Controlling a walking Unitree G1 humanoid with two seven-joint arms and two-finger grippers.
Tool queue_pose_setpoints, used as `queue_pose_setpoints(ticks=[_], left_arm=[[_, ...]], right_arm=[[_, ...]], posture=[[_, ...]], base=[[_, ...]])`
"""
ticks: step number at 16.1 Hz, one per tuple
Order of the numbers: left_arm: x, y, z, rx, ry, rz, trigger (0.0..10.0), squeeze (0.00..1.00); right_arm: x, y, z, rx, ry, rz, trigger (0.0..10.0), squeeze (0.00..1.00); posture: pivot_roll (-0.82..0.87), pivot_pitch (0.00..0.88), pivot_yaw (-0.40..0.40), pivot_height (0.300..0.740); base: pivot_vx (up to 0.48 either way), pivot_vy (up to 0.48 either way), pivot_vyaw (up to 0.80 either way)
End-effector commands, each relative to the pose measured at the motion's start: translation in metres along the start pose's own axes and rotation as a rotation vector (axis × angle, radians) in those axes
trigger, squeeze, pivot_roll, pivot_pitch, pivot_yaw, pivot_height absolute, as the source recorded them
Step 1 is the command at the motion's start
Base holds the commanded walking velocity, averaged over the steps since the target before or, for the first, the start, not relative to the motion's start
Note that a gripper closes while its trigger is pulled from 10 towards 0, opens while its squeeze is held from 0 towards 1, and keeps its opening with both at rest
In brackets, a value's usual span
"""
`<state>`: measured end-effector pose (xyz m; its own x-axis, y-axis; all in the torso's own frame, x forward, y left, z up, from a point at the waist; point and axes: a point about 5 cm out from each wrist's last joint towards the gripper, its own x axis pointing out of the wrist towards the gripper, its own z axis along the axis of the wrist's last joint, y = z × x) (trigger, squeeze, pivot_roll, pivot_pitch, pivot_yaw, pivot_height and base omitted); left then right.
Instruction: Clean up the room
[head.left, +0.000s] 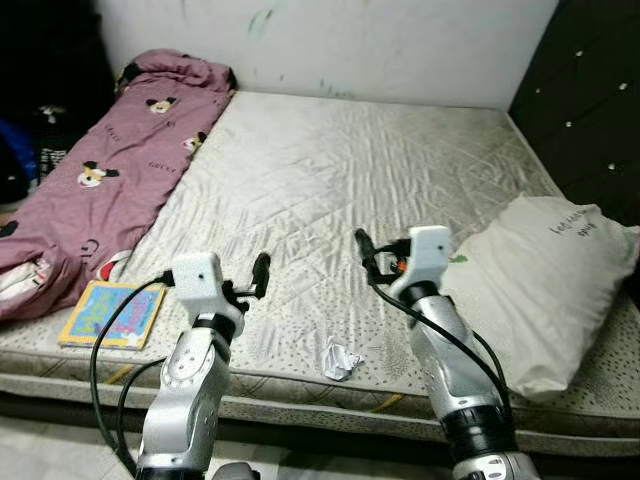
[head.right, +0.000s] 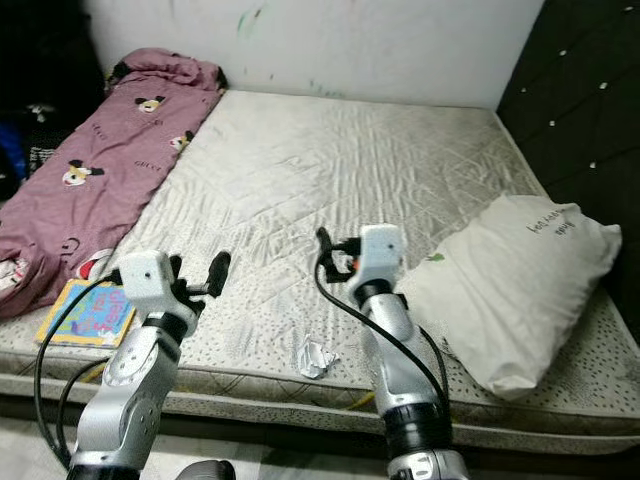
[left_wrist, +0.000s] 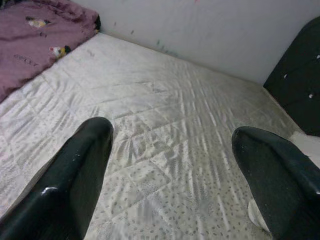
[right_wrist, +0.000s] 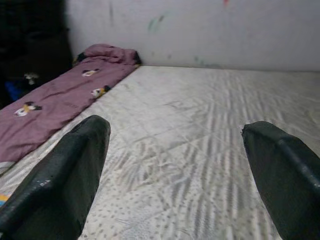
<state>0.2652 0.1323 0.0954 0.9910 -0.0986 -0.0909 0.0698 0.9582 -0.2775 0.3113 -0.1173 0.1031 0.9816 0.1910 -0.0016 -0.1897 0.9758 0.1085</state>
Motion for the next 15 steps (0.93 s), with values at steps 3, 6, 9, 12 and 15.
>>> queue_pose_setpoints(ticks=[3, 6, 9, 12, 15], left_arm=[[-0.003, 0.011, 0.009, 0.012, -0.031, 0.064, 10.0, 0.0], [-0.003, 0.013, 0.008, 0.022, -0.019, 0.077, 10.0, 0.0], [-0.003, 0.01, 0.009, 0.017, -0.024, 0.064, 10.0, 0.0], [-0.006, 0.012, 0.011, 0.032, -0.024, 0.079, 10.0, 0.0], [-0.006, 0.012, 0.01, 0.017, -0.022, 0.078, 10.0, 0.0]], right_arm=[[-0.002, 0.001, 0.002, 0.034, 0.014, -0.022, 10.0, 0.0], [-0.003, 0.006, 0.003, 0.047, 0.006, -0.008, 10.0, 0.0], [-0.005, 0.011, 0.001, 0.048, 0.018, 0.016, 10.0, 0.0], [-0.007, 0.012, 0.0, 0.051, 0.023, 0.028, 10.0, 0.0], [-0.007, 0.012, 0.0, 0.053, 0.024, 0.031, 10.0, 0.0]], posture=[[0.11, 0.0, -0.041, 0.74], [0.11, 0.0, -0.037, 0.74], [0.11, 0.009, -0.036, 0.74], [0.11, 0.016, -0.037, 0.74], [0.11, 0.023, -0.043, 0.724]], base=[[0.0, 0.0, 0.0], [0.0, 0.0, 0.0], [0.0, 0.0, 0.0], [0.0, 0.0, 0.0], [0.0, 0.0, 0.0]])
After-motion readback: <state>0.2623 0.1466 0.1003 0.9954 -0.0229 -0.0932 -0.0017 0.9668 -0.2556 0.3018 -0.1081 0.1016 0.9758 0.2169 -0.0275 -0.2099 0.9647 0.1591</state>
